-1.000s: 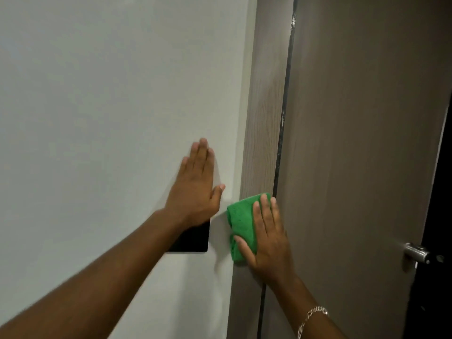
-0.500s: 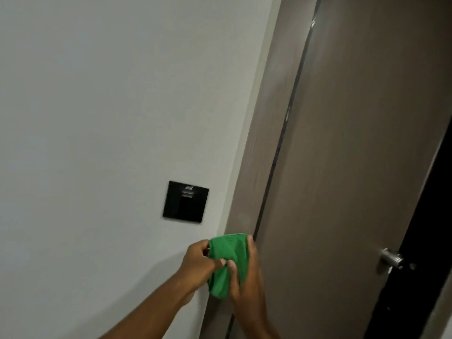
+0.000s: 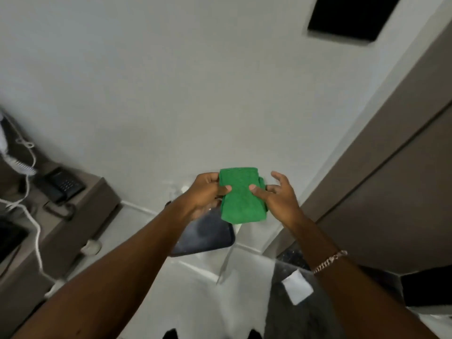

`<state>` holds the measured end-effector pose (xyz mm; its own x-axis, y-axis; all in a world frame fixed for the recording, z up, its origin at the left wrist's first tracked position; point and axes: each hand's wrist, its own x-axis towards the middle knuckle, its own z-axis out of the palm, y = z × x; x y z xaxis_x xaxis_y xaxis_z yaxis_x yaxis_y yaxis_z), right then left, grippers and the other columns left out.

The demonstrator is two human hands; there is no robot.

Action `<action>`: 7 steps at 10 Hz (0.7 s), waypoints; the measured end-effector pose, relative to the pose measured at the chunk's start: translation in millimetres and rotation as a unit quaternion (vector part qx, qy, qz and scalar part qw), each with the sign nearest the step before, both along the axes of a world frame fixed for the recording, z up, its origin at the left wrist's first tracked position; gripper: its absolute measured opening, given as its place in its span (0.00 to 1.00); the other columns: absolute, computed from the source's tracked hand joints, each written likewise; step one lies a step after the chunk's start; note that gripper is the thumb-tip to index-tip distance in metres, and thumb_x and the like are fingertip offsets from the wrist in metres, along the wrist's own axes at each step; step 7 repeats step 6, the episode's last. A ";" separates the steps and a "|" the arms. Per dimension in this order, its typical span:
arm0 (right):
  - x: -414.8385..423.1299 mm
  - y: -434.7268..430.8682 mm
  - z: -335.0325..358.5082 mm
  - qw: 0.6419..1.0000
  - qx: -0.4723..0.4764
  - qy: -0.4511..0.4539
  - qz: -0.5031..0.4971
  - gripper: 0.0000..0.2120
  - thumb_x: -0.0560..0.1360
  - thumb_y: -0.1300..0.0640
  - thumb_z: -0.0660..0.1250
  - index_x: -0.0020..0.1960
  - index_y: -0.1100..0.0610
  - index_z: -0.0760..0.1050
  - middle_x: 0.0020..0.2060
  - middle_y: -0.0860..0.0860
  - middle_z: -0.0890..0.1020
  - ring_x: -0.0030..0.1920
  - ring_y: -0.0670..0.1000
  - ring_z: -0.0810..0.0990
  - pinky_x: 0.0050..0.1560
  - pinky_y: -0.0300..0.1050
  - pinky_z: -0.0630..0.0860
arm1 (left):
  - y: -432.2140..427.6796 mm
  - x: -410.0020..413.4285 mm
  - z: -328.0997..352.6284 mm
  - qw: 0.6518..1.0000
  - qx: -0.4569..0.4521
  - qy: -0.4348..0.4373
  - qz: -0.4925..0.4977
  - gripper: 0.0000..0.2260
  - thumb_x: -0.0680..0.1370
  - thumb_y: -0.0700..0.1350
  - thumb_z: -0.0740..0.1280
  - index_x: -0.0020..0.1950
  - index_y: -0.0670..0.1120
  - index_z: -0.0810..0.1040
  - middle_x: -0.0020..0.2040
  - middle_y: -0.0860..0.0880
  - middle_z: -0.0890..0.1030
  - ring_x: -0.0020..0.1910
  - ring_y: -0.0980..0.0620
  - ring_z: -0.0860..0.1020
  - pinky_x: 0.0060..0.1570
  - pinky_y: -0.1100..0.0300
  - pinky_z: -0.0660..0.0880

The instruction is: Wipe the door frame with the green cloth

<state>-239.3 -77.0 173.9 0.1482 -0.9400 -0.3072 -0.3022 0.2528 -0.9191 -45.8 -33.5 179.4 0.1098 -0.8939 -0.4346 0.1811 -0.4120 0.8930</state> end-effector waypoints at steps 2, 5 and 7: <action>66.3 -9.9 -83.0 0.993 0.089 0.045 0.058 0.38 0.69 0.53 0.78 0.74 0.53 0.63 0.52 0.54 0.79 0.54 0.56 0.82 0.59 0.53 0.81 | 16.7 45.3 -84.1 0.982 0.102 -0.062 0.144 0.07 0.75 0.32 0.70 0.52 0.39 0.81 0.54 0.37 0.85 0.48 0.41 0.85 0.49 0.47 0.83; 116.8 -19.0 -198.6 0.991 0.053 0.111 0.061 0.28 0.75 0.58 0.71 0.71 0.54 0.65 0.45 0.51 0.79 0.46 0.52 0.78 0.46 0.39 0.73 | 18.2 67.8 -184.0 0.980 0.154 -0.045 0.116 0.24 0.75 0.23 0.56 0.67 0.39 0.75 0.59 0.42 0.82 0.55 0.43 0.81 0.58 0.48 0.79; 113.6 -16.0 -210.3 0.990 0.038 0.126 0.057 0.29 0.75 0.61 0.69 0.73 0.54 0.64 0.44 0.50 0.81 0.47 0.51 0.78 0.48 0.37 0.72 | 17.5 67.5 -196.0 0.981 0.166 -0.041 0.093 0.24 0.75 0.23 0.55 0.68 0.38 0.74 0.60 0.42 0.82 0.54 0.44 0.82 0.53 0.51 0.80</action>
